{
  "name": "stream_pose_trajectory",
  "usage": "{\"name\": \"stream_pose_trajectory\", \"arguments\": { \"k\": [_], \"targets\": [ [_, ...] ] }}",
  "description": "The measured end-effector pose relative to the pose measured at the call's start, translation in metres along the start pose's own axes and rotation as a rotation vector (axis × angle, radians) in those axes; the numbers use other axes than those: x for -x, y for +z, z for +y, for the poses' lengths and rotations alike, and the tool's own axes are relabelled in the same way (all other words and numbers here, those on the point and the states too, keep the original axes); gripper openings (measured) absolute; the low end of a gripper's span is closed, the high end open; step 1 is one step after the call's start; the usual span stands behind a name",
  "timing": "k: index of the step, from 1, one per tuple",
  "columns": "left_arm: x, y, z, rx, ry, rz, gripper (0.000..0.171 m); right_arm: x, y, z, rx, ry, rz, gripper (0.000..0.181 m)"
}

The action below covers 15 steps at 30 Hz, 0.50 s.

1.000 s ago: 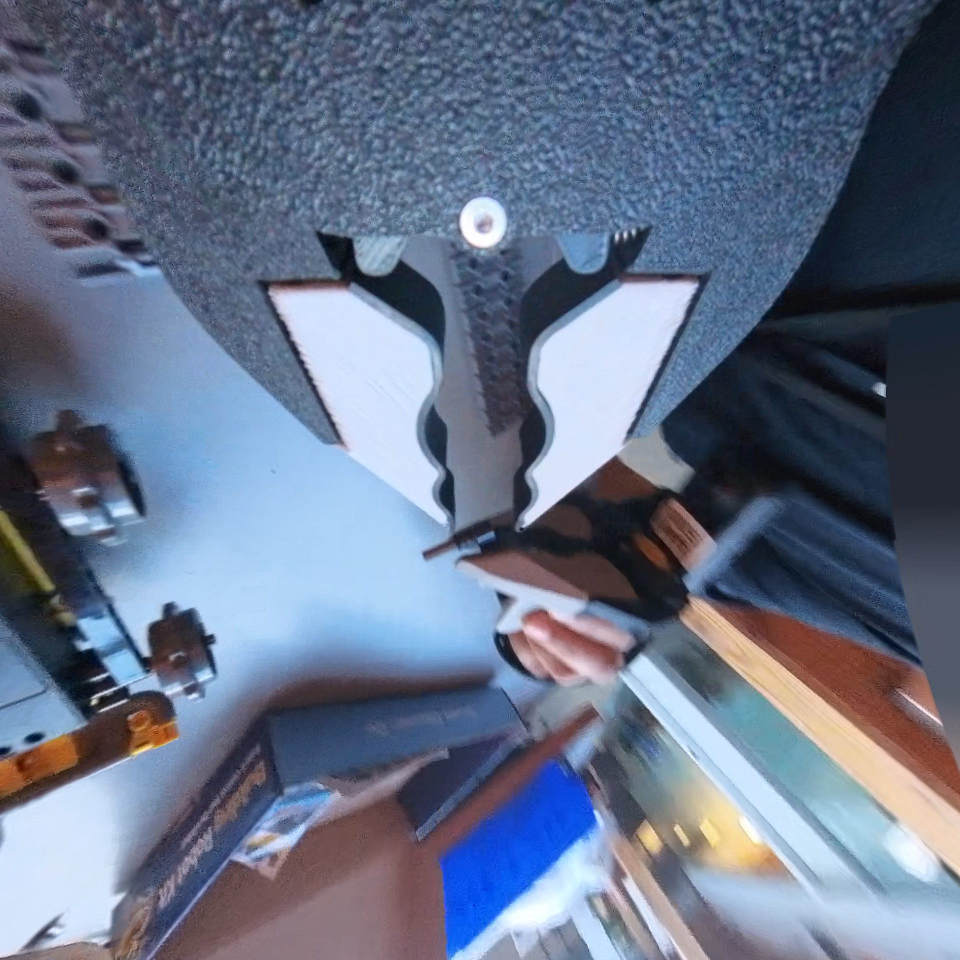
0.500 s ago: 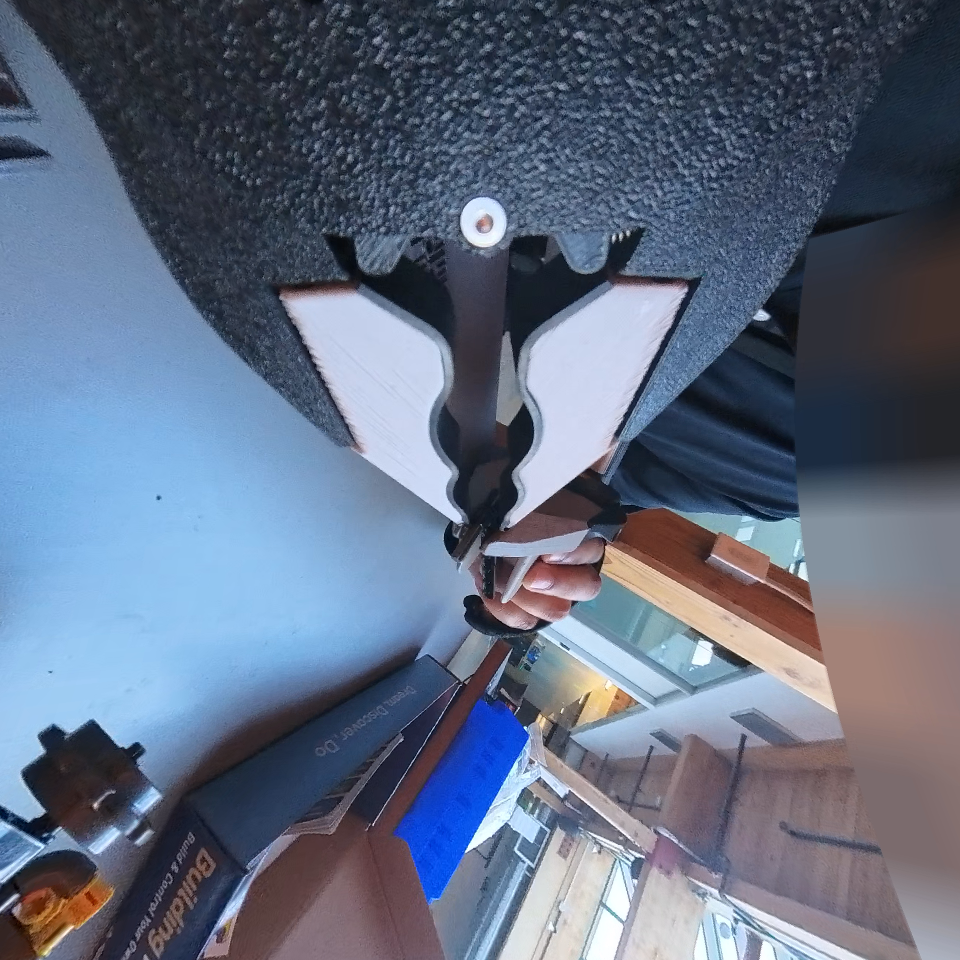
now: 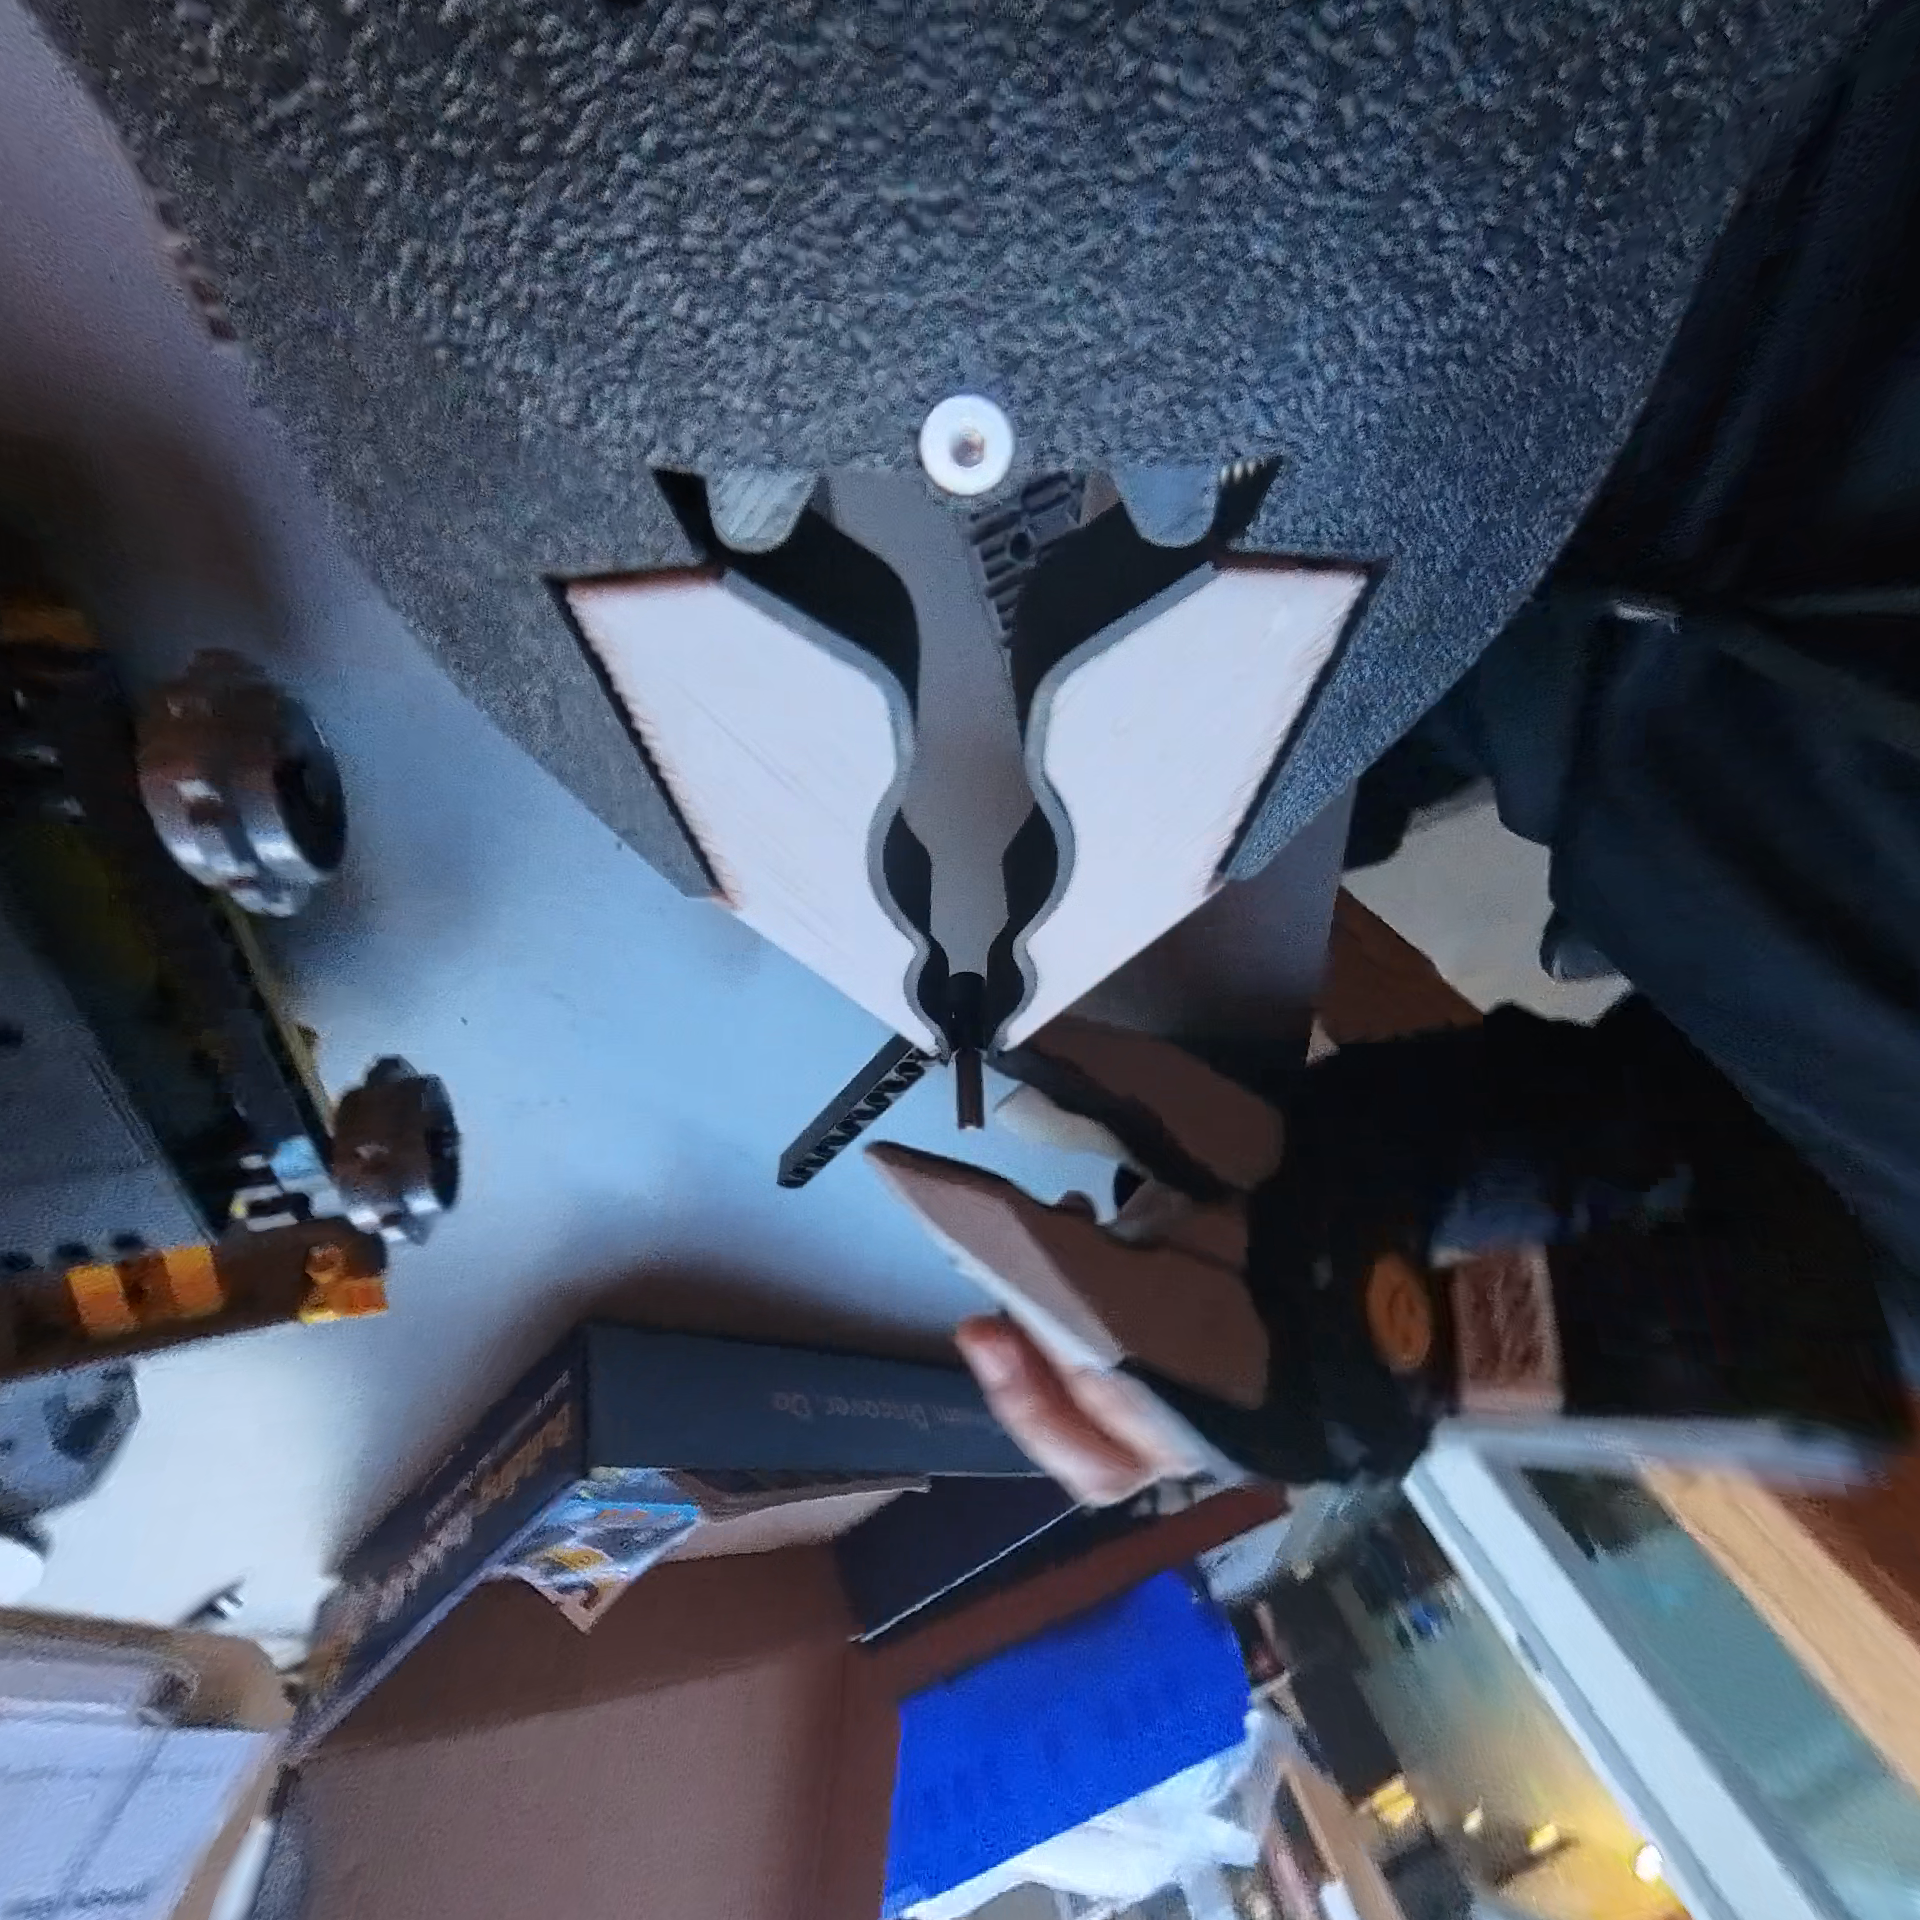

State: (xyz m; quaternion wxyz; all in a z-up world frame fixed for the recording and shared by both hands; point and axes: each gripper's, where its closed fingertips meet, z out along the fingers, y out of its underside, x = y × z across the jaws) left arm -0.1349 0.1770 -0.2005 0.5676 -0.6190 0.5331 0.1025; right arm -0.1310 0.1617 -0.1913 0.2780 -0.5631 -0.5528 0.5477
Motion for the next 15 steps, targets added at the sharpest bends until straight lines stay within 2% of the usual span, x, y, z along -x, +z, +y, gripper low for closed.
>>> {"name": "stream_pose_trajectory", "arguments": {
  "k": [2, 3, 5, 6, 9, 11, 15],
  "targets": [
    [-0.015, 0.001, -0.002, -0.046, -0.128, 0.209, 0.033, 0.004, 0.001, 0.000, 0.009, -0.082, -0.003, 0.002],
    [-0.019, 0.001, -0.002, -0.050, -0.199, 0.291, 0.029, 0.006, 0.000, -0.001, 0.012, -0.123, -0.008, 0.002],
    [-0.026, -0.001, -0.004, -0.063, -0.322, 0.447, 0.034, 0.007, -0.002, -0.001, 0.019, -0.183, -0.008, 0.002],
    [-0.026, -0.002, -0.006, -0.072, -0.367, 0.493, 0.028, 0.007, -0.002, 0.001, 0.030, -0.203, -0.010, 0.002],
    [-0.022, -0.001, -0.012, -0.119, -0.445, 0.542, 0.023, 0.013, -0.004, 0.003, 0.032, -0.249, -0.049, 0.002],
    [-0.027, 0.000, -0.010, -0.104, -0.453, 0.591, 0.012, 0.011, -0.004, 0.005, 0.044, -0.267, -0.046, 0.002],
    [-0.039, 0.002, -0.011, -0.100, -0.479, 0.648, 0.006, 0.009, -0.006, 0.005, 0.029, -0.253, -0.072, 0.002]
  ]
}}
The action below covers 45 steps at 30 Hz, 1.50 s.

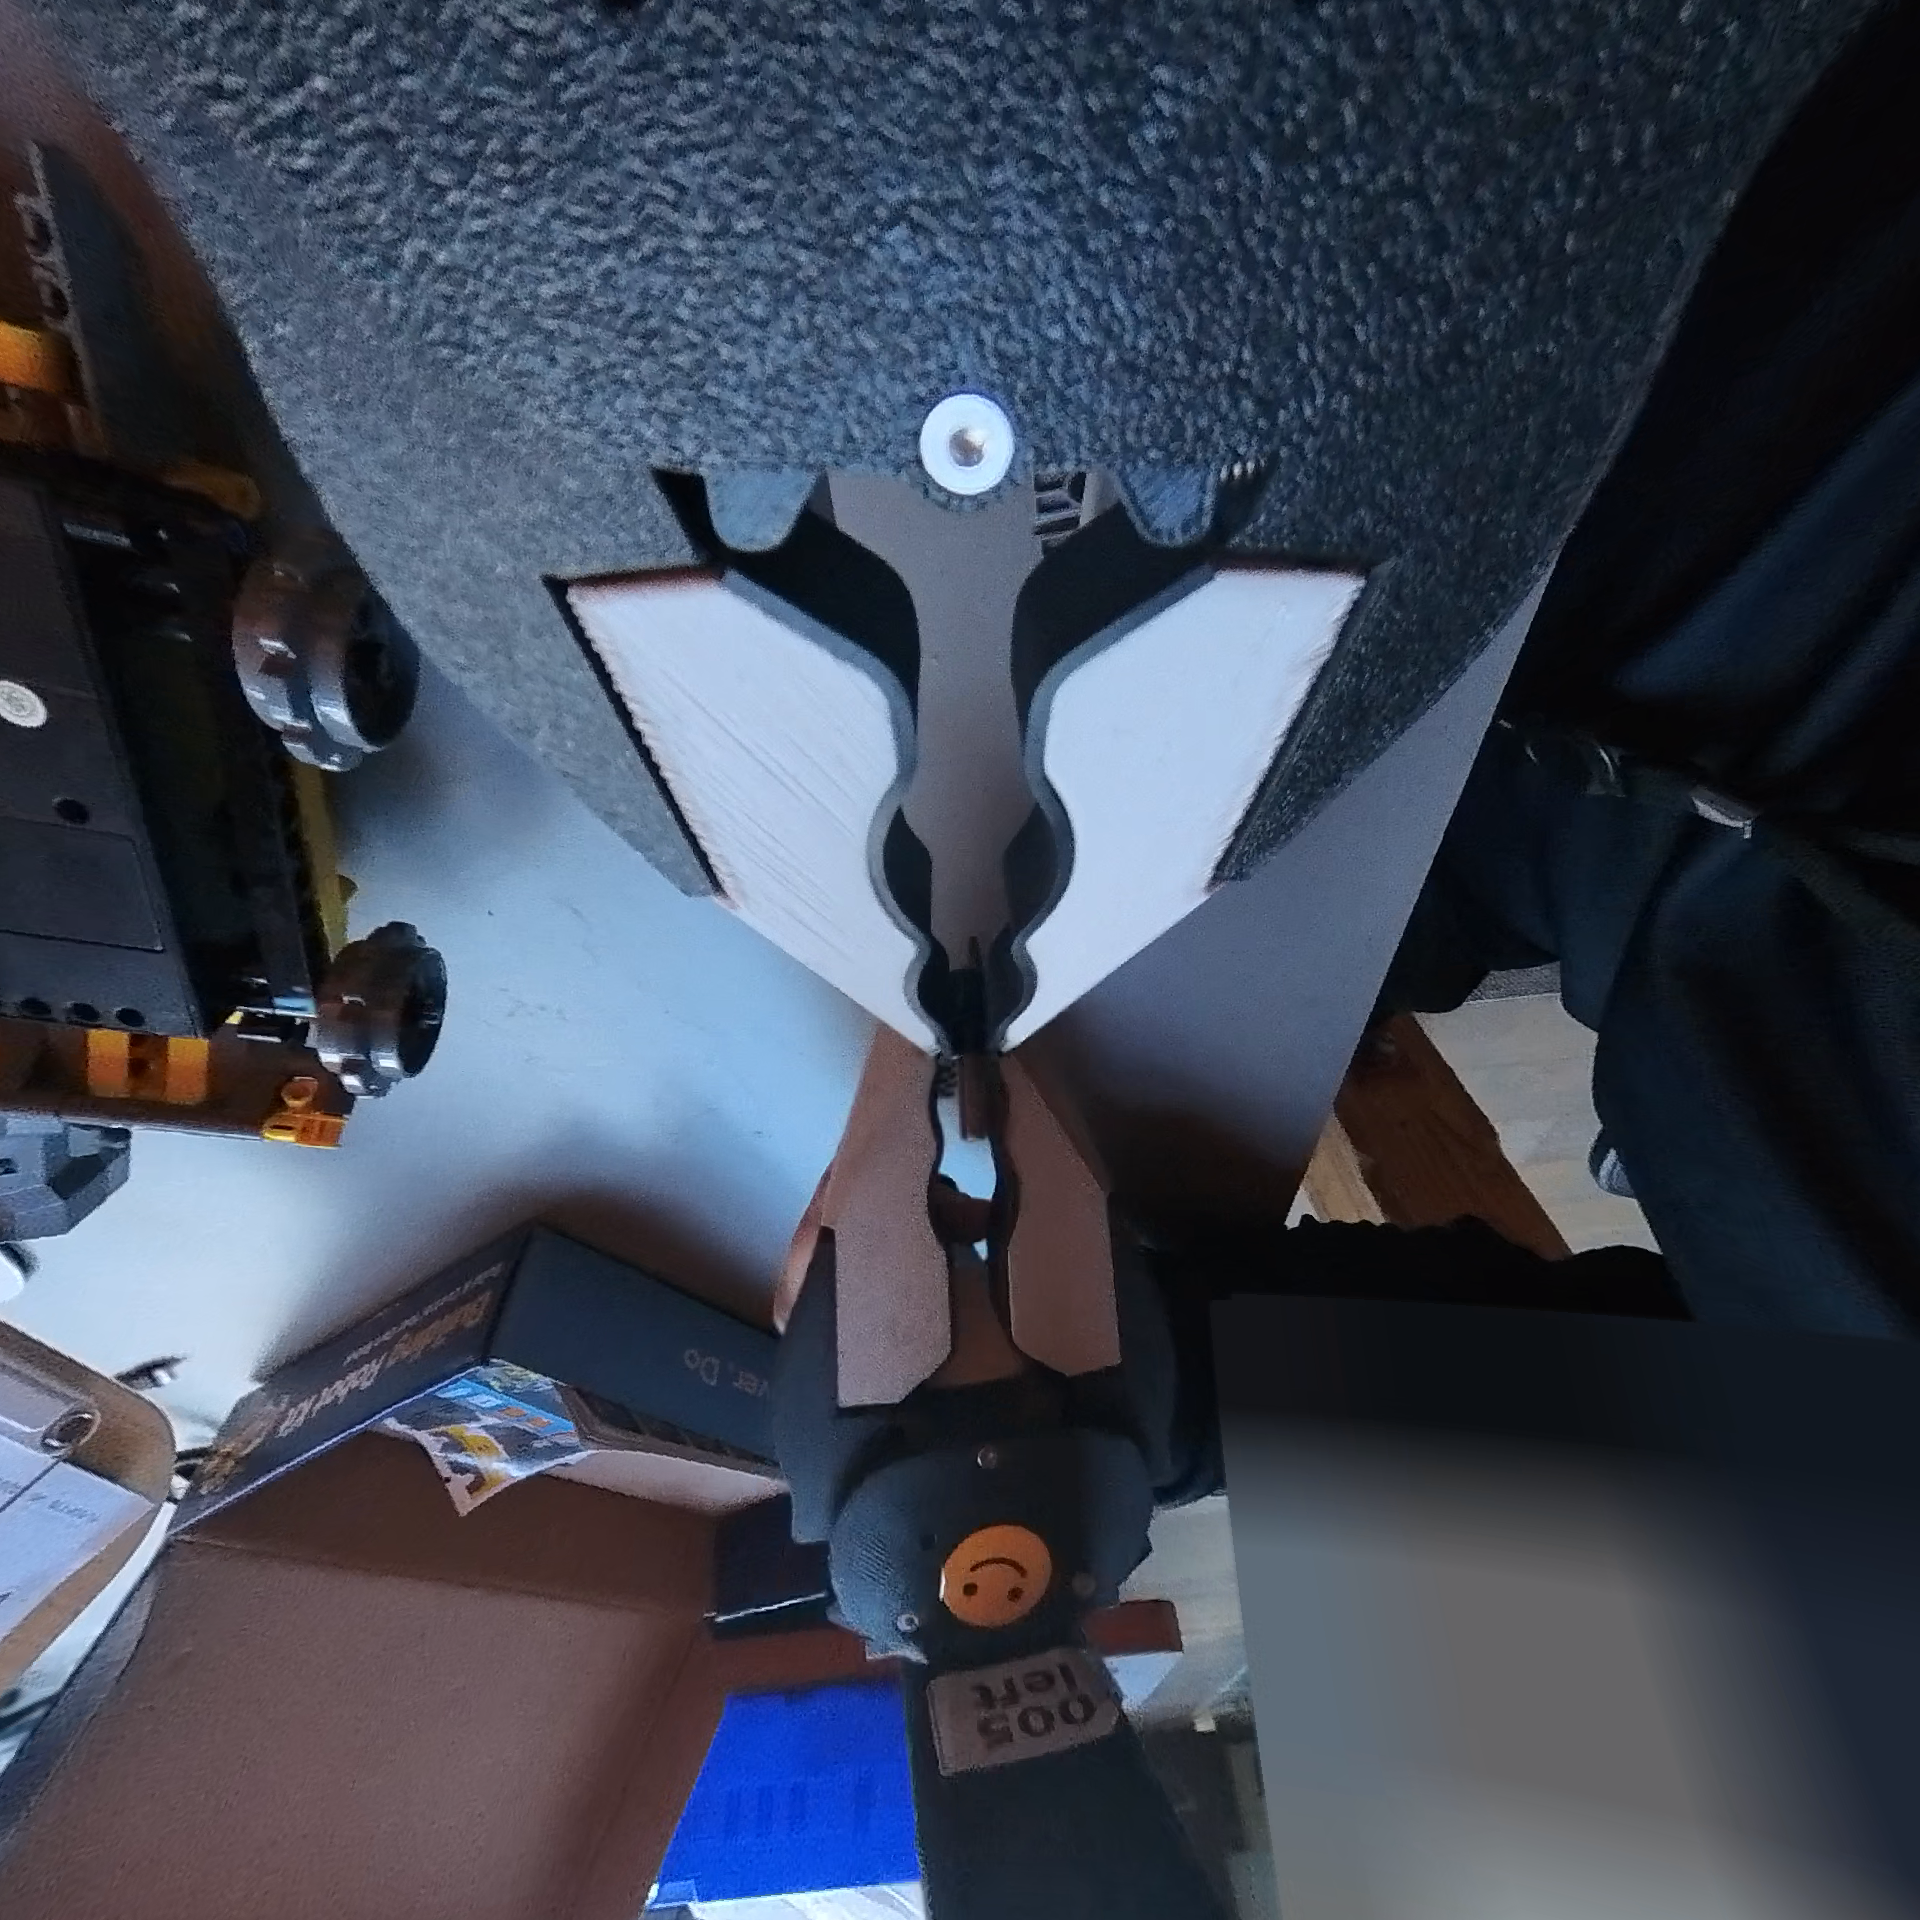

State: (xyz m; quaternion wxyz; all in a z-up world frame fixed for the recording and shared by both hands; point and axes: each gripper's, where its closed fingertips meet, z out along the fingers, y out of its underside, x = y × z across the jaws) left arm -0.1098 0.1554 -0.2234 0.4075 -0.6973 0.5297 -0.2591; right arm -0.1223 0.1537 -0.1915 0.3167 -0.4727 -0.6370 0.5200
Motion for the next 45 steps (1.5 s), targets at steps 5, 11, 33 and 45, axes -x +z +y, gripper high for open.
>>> {"name": "stream_pose_trajectory", "arguments": {
  "k": [5, 11, 33, 45],
  "targets": [
    [0.007, 0.007, 0.010, 0.041, -0.101, -0.023, 0.006, -0.010, 0.002, 0.011, 0.045, 0.008, 0.050, 0.002],
    [0.011, 0.018, 0.026, 0.111, -0.150, -0.056, 0.005, -0.017, 0.008, 0.024, 0.129, -0.036, 0.117, 0.004],
    [0.021, 0.013, 0.025, 0.084, -0.102, -0.146, 0.005, -0.028, 0.006, 0.031, 0.173, -0.065, 0.184, 0.012],
    [0.020, 0.012, 0.018, 0.039, -0.126, -0.143, 0.005, -0.027, 0.008, 0.021, 0.129, -0.123, 0.209, 0.010]
  ]
}}
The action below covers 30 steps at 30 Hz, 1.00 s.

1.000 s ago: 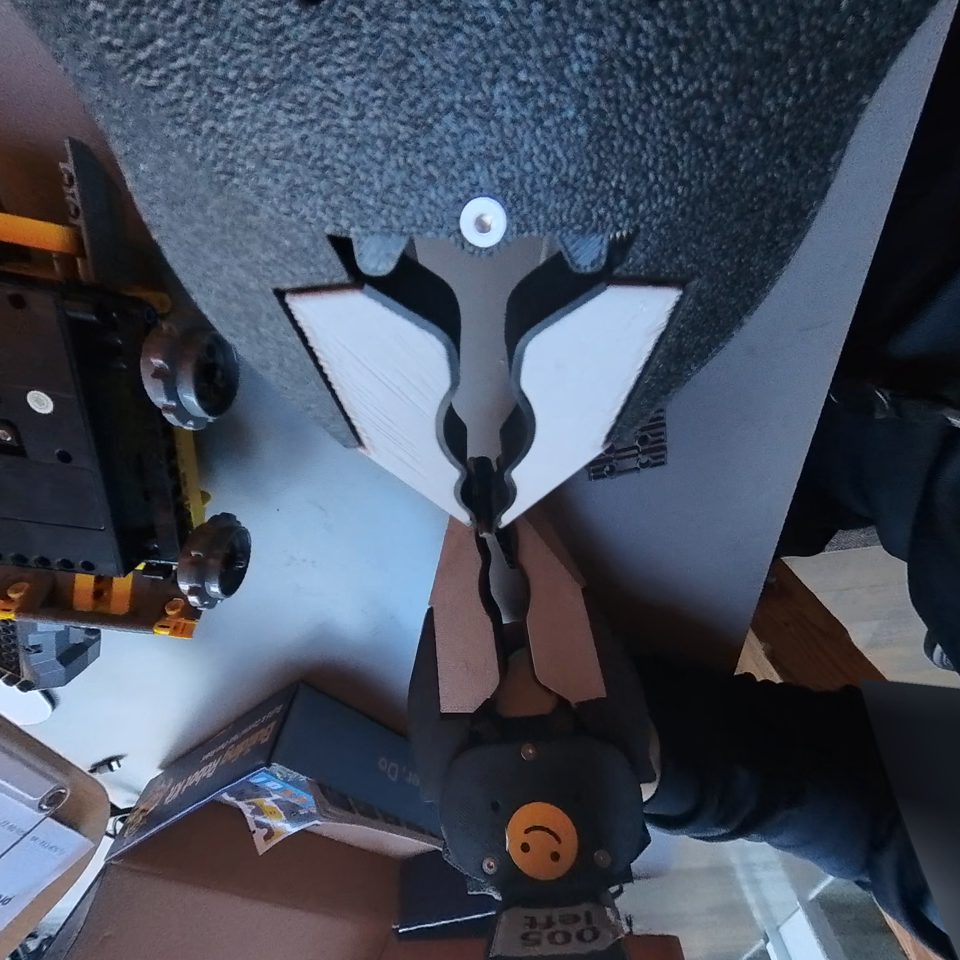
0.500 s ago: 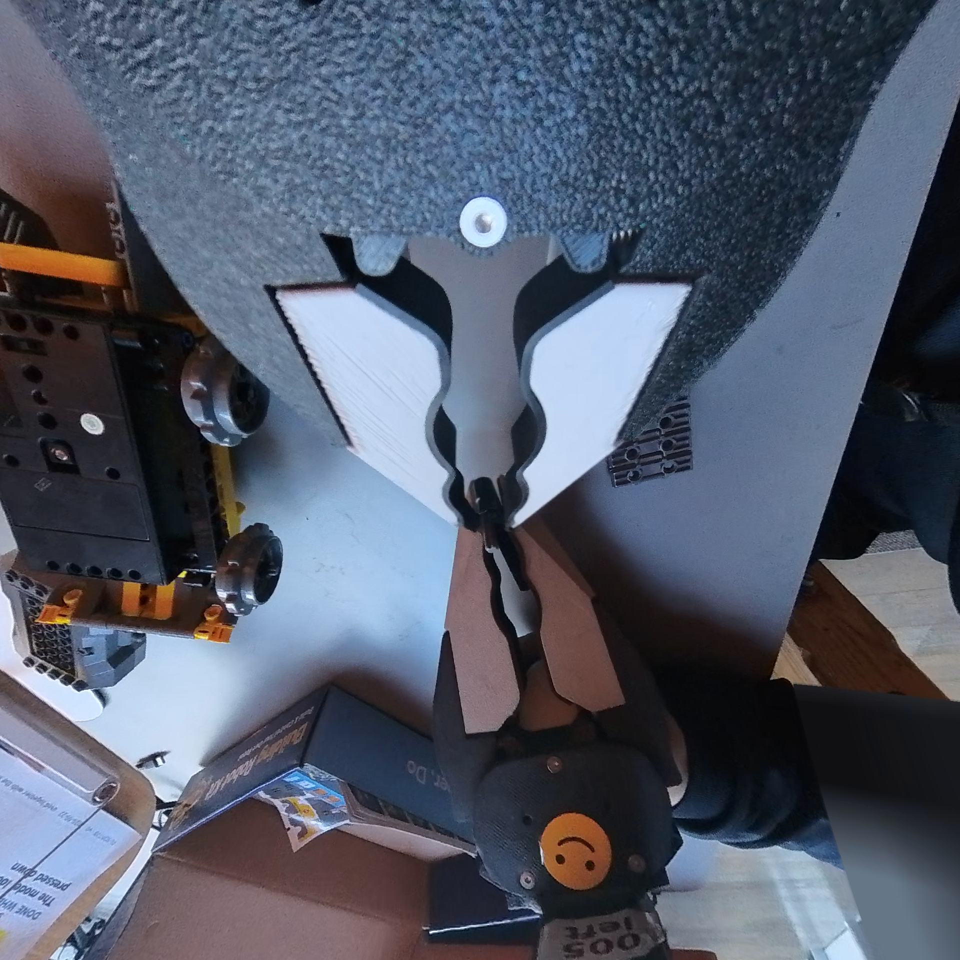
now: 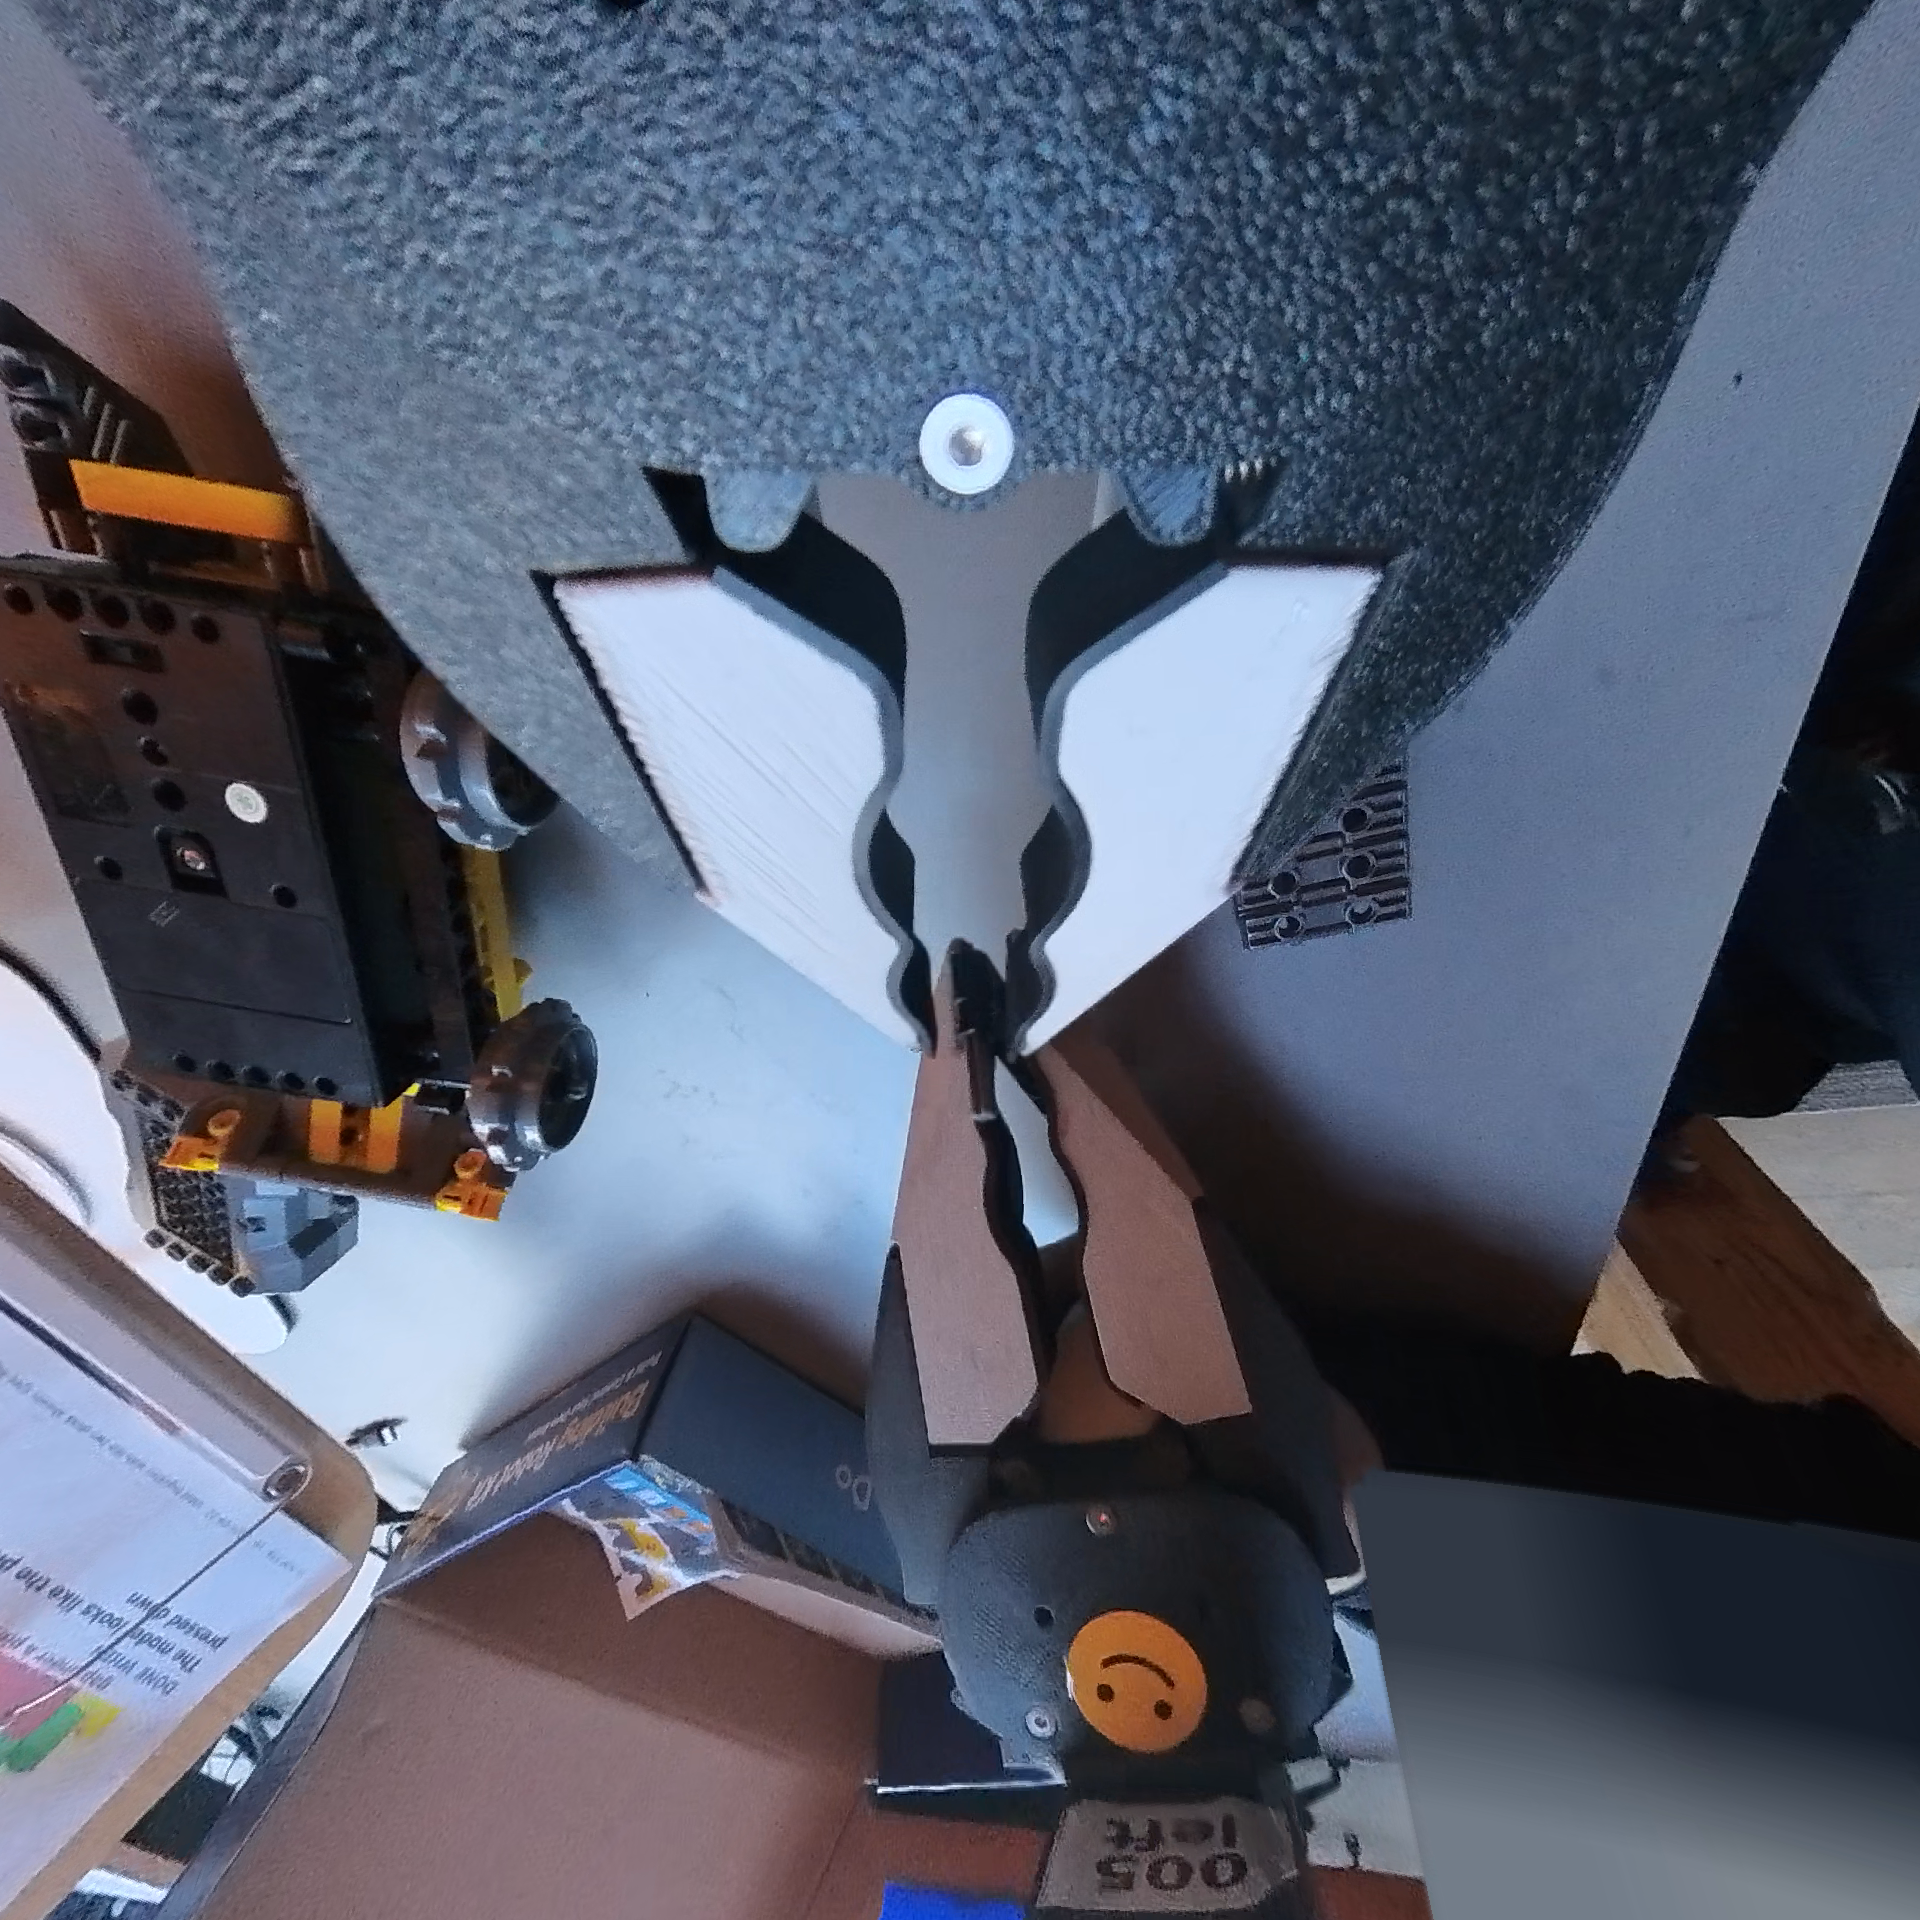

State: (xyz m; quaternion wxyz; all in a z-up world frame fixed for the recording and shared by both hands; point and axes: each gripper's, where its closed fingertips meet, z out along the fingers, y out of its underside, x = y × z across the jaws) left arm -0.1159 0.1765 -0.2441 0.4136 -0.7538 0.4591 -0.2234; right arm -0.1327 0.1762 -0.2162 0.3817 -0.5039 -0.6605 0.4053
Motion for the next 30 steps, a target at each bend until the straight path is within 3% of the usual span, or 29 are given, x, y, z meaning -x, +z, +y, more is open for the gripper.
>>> {"name": "stream_pose_trajectory", "arguments": {
  "k": [14, 30],
  "targets": [
    [-0.003, 0.003, -0.004, -0.034, 0.006, 0.012, 0.005, 0.003, 0.004, 0.000, 0.018, -0.019, 0.030, 0.003],
    [-0.006, 0.008, 0.007, 0.038, -0.013, 0.049, 0.006, 0.005, 0.007, 0.006, 0.069, -0.123, 0.122, 0.000]
  ]
}}
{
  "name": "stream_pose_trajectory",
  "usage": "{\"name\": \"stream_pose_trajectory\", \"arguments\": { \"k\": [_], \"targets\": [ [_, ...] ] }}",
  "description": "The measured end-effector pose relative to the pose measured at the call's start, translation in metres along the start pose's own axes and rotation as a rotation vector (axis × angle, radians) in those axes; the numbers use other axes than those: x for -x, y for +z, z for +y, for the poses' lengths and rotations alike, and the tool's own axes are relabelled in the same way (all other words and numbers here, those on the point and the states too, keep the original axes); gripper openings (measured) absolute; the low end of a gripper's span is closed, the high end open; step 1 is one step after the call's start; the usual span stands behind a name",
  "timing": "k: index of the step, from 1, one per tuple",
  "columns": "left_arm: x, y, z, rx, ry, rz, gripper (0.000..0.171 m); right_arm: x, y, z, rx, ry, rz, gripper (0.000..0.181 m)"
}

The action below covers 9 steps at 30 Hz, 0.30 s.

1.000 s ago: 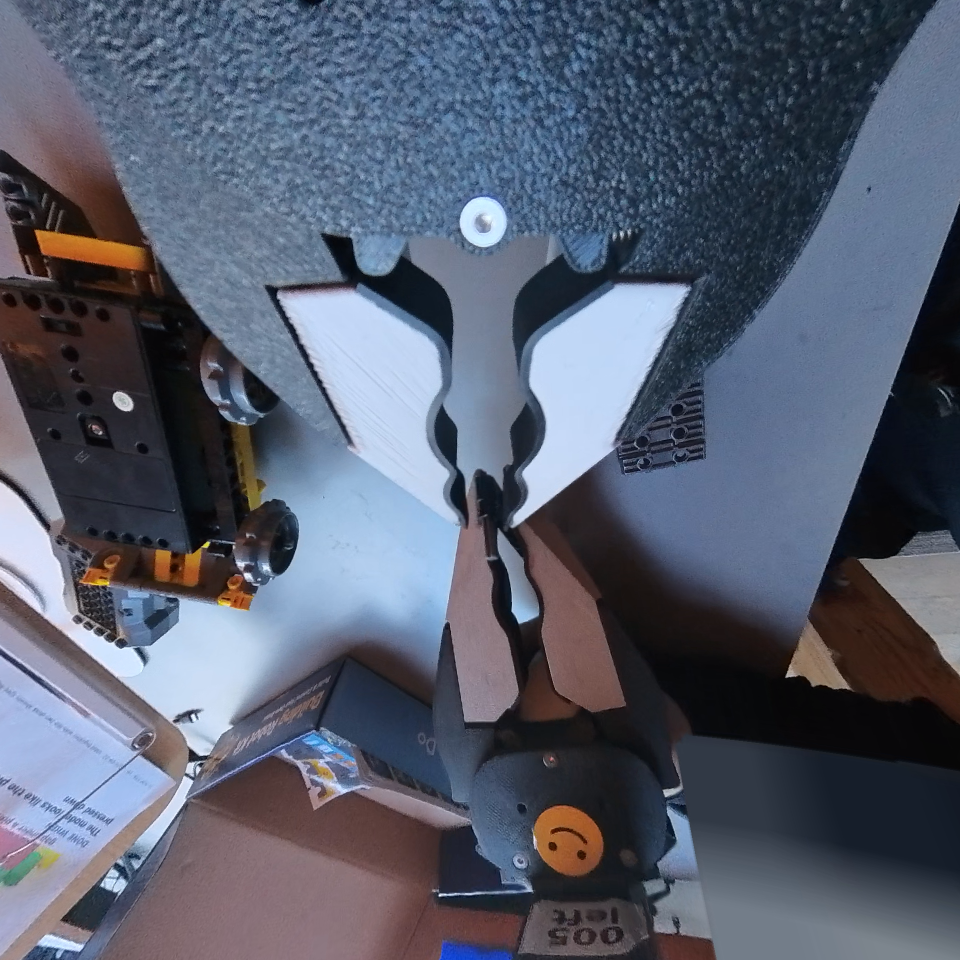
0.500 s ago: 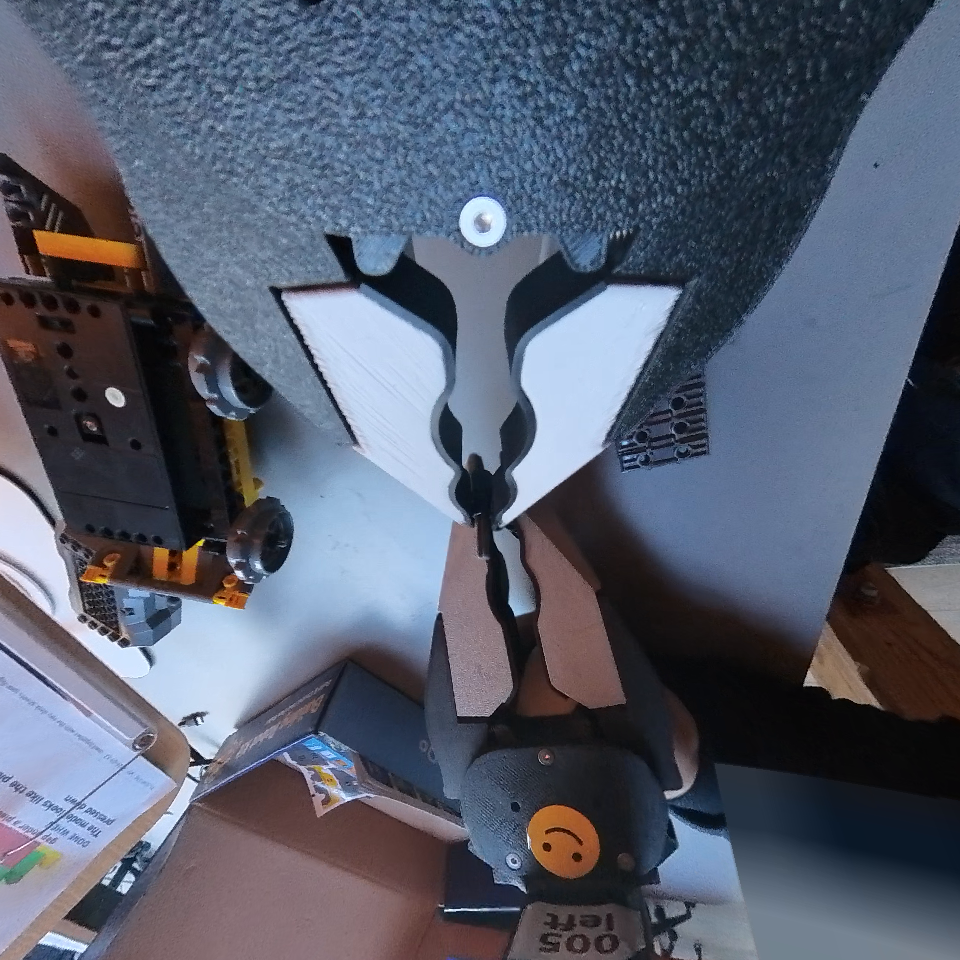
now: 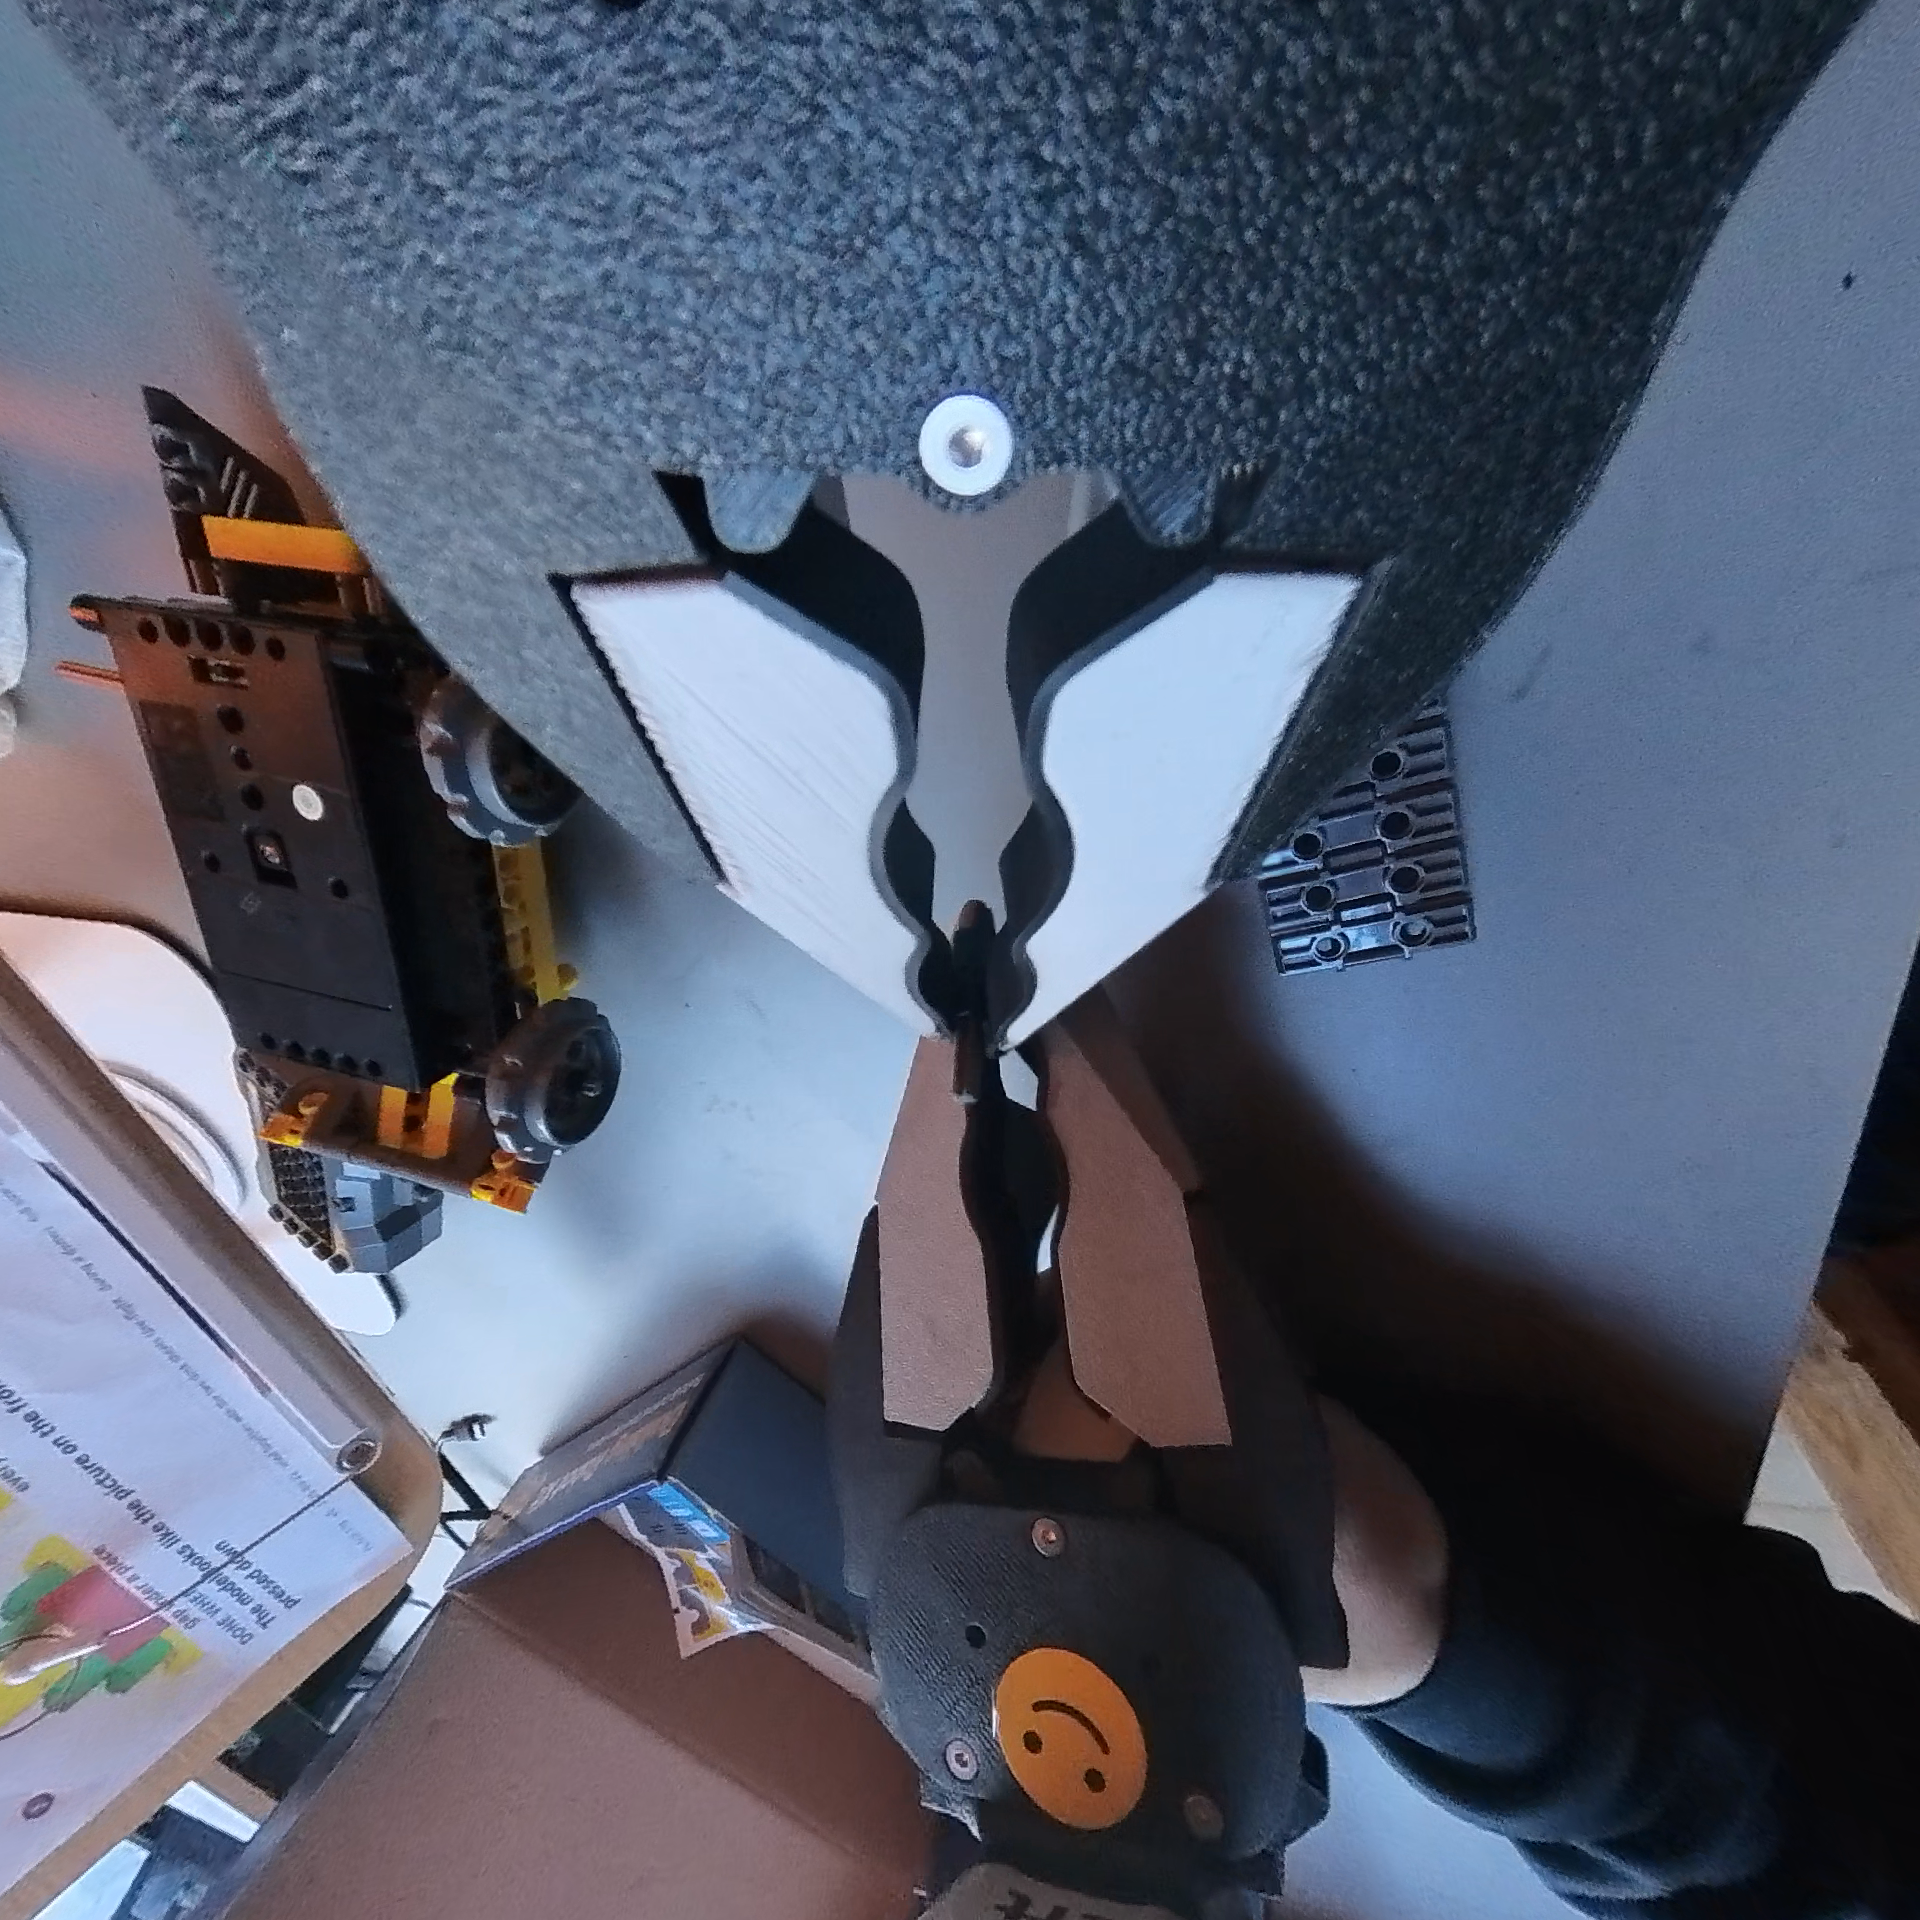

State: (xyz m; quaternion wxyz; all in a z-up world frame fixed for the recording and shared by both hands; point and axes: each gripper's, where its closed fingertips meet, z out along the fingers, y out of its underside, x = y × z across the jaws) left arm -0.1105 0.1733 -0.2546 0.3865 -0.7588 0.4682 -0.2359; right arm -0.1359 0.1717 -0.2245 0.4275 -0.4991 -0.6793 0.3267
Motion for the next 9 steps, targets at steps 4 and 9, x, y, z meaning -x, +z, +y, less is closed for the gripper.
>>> {"name": "stream_pose_trajectory", "arguments": {
  "k": [4, 9],
  "targets": [
    [0.0001, 0.0008, 0.0007, 0.007, -0.019, 0.010, 0.006, -0.0005, 0.0003, 0.0002, 0.002, 0.000, 0.001, 0.000],
    [0.0014, 0.0032, 0.0042, 0.036, -0.012, 0.003, 0.006, -0.0011, 0.0017, 0.0036, 0.034, -0.036, 0.025, 0.000]
  ]
}}
